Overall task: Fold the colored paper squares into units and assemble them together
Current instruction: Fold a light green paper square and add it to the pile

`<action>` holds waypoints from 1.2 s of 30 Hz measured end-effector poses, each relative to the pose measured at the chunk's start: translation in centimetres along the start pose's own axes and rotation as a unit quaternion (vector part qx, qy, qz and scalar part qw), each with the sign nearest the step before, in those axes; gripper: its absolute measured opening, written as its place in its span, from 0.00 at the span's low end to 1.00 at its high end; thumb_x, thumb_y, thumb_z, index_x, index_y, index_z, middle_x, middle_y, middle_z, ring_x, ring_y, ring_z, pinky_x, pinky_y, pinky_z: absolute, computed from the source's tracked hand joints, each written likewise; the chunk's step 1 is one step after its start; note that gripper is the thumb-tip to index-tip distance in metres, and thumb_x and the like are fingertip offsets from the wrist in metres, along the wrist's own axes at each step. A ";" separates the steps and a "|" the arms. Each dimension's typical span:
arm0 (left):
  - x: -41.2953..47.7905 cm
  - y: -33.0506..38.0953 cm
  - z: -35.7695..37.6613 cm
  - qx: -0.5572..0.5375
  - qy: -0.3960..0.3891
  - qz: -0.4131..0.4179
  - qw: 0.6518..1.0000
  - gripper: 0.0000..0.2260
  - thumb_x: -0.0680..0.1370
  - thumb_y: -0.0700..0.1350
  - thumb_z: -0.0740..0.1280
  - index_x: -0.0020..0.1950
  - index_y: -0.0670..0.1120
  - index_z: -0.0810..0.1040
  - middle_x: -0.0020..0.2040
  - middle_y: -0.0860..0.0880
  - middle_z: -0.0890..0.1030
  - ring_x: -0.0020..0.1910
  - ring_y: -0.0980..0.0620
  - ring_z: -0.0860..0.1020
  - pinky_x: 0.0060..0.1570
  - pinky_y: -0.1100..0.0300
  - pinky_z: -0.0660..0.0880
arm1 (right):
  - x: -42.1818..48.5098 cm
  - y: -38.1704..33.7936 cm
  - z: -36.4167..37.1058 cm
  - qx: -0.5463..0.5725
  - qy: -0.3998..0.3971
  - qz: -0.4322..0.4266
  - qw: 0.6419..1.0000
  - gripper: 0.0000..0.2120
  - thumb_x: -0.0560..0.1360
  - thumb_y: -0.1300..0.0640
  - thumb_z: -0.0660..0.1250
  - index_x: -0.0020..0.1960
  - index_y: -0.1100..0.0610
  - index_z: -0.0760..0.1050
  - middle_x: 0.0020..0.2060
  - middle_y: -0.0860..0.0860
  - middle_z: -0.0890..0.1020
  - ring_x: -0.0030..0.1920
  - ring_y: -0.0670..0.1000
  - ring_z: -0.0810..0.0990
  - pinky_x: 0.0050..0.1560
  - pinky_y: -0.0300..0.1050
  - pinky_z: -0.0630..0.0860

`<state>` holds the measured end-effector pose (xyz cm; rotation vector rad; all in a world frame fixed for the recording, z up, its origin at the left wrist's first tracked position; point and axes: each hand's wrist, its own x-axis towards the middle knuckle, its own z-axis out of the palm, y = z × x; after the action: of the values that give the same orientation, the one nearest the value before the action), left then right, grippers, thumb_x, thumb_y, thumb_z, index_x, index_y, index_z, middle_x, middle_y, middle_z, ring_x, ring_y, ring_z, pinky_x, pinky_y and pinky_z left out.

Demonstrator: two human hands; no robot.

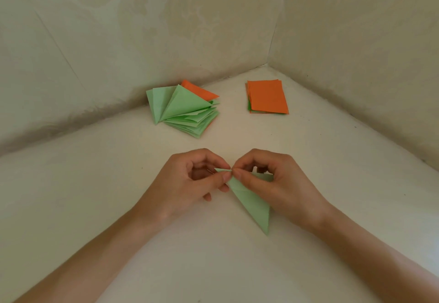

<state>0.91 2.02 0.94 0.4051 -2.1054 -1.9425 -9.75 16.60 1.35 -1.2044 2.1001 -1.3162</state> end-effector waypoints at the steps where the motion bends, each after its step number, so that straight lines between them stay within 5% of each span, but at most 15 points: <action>1: 0.0 0.0 0.0 0.011 -0.002 0.003 1.000 0.04 0.69 0.41 0.71 0.42 0.43 0.80 0.32 0.46 0.82 0.32 0.55 0.80 0.28 0.65 0.73 | 0.0 -0.1 0.0 -0.011 0.006 -0.006 1.000 0.05 0.71 0.51 0.65 0.40 0.49 0.78 0.37 0.45 0.80 0.39 0.44 0.75 0.41 0.35 0.69; 5: -0.2 0.1 0.1 0.073 -0.017 0.021 0.997 0.08 0.69 0.48 0.69 0.40 0.44 0.82 0.32 0.47 0.82 0.32 0.55 0.79 0.29 0.64 0.72 | -0.1 0.0 -0.1 -0.077 0.002 -0.044 0.996 0.06 0.73 0.49 0.63 0.41 0.49 0.76 0.37 0.45 0.78 0.42 0.46 0.75 0.43 0.36 0.69; 11: -0.1 0.3 -0.3 0.063 0.003 0.032 0.997 0.04 0.75 0.37 0.68 0.41 0.41 0.81 0.33 0.48 0.82 0.31 0.58 0.78 0.29 0.65 0.72 | 0.1 0.0 -0.8 -0.032 0.029 0.003 0.999 0.06 0.76 0.57 0.67 0.40 0.50 0.79 0.37 0.43 0.81 0.39 0.42 0.75 0.42 0.37 0.70; 16: 0.1 0.0 -0.5 0.059 0.020 0.035 0.997 0.05 0.76 0.37 0.67 0.41 0.43 0.81 0.33 0.48 0.82 0.33 0.55 0.80 0.30 0.65 0.73 | 0.3 0.0 -1.1 -0.011 0.032 0.010 0.999 0.07 0.75 0.59 0.67 0.39 0.55 0.80 0.35 0.43 0.81 0.36 0.40 0.76 0.39 0.31 0.70; 22: 0.4 0.2 -0.8 -0.024 0.087 0.027 0.996 0.07 0.79 0.37 0.60 0.42 0.42 0.73 0.31 0.50 0.79 0.31 0.54 0.78 0.32 0.62 0.75 | 0.4 0.3 -1.7 0.074 -0.023 0.023 0.997 0.09 0.77 0.63 0.63 0.47 0.56 0.82 0.40 0.46 0.85 0.42 0.46 0.81 0.47 0.37 0.75; 27: 0.6 0.3 -1.5 -0.024 0.105 0.051 0.993 0.04 0.79 0.38 0.60 0.45 0.40 0.72 0.30 0.48 0.80 0.29 0.53 0.78 0.33 0.62 0.77 | 0.2 0.4 -1.2 0.103 -0.010 0.038 0.994 0.09 0.79 0.60 0.61 0.47 0.58 0.80 0.37 0.48 0.85 0.39 0.46 0.80 0.43 0.35 0.73; 30: 0.6 0.0 -0.9 -0.009 0.073 0.046 0.996 0.04 0.78 0.37 0.62 0.43 0.39 0.71 0.30 0.46 0.80 0.28 0.53 0.77 0.32 0.63 0.76 | 0.4 0.2 -0.9 0.130 0.038 0.039 0.990 0.13 0.77 0.48 0.62 0.49 0.56 0.80 0.37 0.47 0.83 0.38 0.44 0.78 0.40 0.31 0.70; 34: 0.6 -0.2 -0.4 -0.016 0.027 0.045 0.998 0.08 0.73 0.42 0.65 0.45 0.37 0.72 0.31 0.46 0.81 0.29 0.53 0.78 0.34 0.62 0.77 | 0.4 0.4 0.0 0.097 0.018 0.053 0.994 0.06 0.72 0.50 0.68 0.46 0.50 0.80 0.37 0.51 0.83 0.43 0.57 0.80 0.46 0.50 0.75; 36: 0.5 -0.2 -0.3 -0.025 0.023 0.044 0.998 0.08 0.71 0.43 0.66 0.46 0.39 0.73 0.32 0.47 0.82 0.30 0.52 0.78 0.35 0.61 0.77 | 0.4 0.4 0.2 0.115 0.022 0.051 0.992 0.02 0.73 0.57 0.70 0.43 0.52 0.80 0.38 0.53 0.84 0.40 0.52 0.81 0.46 0.47 0.76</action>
<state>0.57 1.51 0.80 0.3372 -2.0070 -1.9134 -10.00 16.27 0.99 -0.9679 1.9463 -1.5022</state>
